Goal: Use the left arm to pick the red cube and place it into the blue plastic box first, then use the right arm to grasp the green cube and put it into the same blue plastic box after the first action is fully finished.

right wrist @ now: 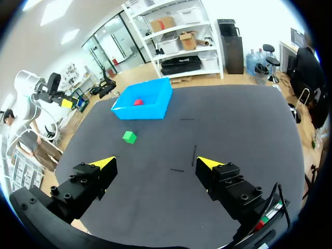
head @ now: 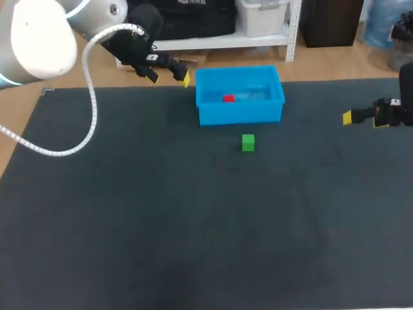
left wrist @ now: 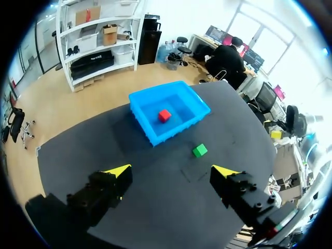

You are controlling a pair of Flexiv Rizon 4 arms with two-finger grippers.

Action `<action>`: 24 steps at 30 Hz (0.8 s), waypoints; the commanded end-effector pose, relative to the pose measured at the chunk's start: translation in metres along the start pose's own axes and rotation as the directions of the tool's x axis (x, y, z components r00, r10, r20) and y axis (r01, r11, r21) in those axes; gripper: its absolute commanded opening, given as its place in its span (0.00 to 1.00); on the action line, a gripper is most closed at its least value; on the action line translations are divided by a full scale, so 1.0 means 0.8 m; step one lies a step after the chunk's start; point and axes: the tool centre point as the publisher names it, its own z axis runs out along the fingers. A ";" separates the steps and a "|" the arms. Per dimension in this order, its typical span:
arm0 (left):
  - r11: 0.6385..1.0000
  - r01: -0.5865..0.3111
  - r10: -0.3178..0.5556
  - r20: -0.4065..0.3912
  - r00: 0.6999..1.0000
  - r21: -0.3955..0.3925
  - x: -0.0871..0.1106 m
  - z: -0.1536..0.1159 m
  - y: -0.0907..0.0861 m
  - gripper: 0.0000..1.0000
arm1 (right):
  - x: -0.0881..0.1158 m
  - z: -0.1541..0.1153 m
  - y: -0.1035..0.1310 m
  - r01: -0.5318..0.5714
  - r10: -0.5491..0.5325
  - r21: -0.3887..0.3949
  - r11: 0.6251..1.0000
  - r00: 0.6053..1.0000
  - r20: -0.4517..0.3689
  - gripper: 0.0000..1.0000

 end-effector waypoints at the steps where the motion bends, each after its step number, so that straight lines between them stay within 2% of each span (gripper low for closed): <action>1: 1.000 -0.003 0.002 0.038 0.999 0.004 0.018 -0.007 0.001 1.00 | 0.000 0.000 0.000 0.001 -0.001 0.001 1.000 1.000 0.000 1.00; 11: 1.000 -0.014 0.014 0.003 1.000 0.011 0.047 -0.006 0.006 1.00 | 0.000 0.000 0.000 0.001 -0.001 0.001 1.000 1.000 0.000 1.00; 24: 0.996 -0.051 0.051 0.002 0.999 0.075 0.059 -0.010 0.006 1.00 | 0.000 0.000 0.000 0.001 -0.001 0.001 1.000 1.000 0.000 1.00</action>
